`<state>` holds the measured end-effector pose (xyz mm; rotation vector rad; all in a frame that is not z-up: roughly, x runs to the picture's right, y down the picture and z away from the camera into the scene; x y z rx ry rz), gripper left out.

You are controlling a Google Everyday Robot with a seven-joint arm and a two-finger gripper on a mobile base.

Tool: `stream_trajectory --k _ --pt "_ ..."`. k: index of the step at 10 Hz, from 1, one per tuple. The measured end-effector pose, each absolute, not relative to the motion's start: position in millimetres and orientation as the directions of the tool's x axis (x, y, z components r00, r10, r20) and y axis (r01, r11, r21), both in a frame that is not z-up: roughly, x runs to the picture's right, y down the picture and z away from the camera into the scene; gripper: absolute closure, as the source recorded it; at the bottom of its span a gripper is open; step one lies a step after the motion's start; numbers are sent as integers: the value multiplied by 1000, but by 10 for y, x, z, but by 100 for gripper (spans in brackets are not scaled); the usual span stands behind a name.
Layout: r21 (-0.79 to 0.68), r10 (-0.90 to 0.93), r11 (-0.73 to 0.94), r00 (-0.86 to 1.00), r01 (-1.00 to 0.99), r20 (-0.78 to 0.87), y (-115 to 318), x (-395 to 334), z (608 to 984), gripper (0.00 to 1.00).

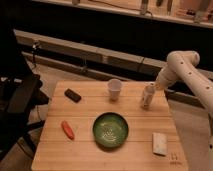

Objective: Knock the bottle over

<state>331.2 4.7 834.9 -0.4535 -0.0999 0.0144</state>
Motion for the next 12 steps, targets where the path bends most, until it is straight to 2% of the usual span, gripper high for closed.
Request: stream_trajectory --k 12 --pt "-416 11 907 985 62 171 19 2920 8468 100"
